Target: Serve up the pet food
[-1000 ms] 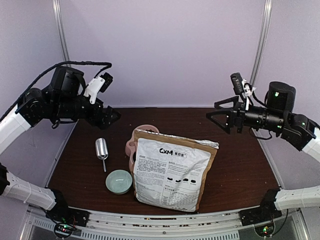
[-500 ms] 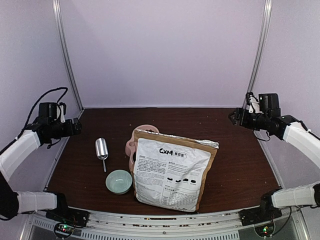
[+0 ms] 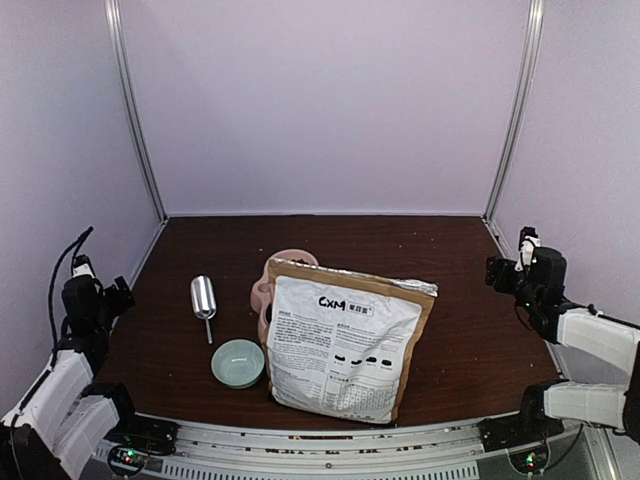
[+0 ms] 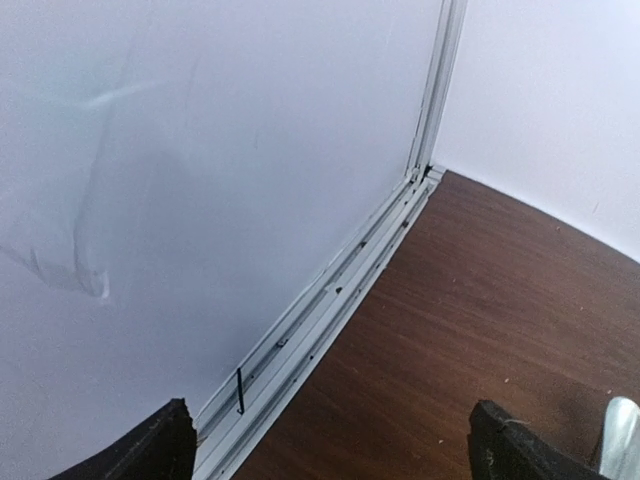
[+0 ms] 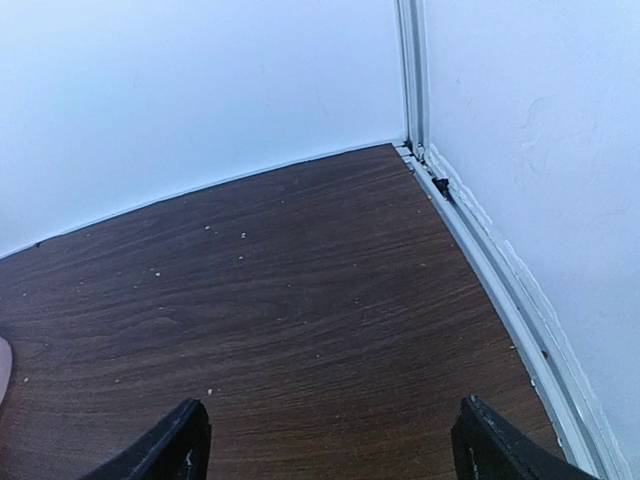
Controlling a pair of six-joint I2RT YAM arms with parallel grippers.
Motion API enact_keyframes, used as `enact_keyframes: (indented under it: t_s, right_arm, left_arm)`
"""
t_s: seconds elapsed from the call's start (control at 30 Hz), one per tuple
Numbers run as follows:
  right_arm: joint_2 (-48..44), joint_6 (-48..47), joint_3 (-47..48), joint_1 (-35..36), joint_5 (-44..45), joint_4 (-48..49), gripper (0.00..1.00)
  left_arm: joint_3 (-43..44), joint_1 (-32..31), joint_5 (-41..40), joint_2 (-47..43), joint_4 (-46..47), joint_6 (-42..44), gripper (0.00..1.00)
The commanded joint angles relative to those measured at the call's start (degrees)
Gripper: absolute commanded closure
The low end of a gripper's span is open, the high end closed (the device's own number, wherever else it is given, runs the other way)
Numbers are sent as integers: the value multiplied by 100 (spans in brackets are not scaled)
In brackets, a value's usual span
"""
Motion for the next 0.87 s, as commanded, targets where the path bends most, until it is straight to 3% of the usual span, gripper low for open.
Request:
enact_keyframes:
  t_s: [0.0,0.17,0.4,0.5,0.83]
  right_arm:
    - [499,-329,-448,-45,538,2238,15]
    - [1140,-671,-406,-66,660,2914,17]
    - [1660,-841,-783,-96,659,4339,16]
    - [1602,-849,-545,-97,599,3753,16]
    - [1697,-862,-506,-97,610,3823,16]
  left_arm:
    - [-552,14,56,346,2202,273,2]
    - [-613,-129,265,1422,3634,631,2]
    - [-58,-765,-28,3040,4618,1174,2]
    - [195,-849,-283,3211,4304,1214,2]
    - [287,-848,-379,3268,4123,1170,2]
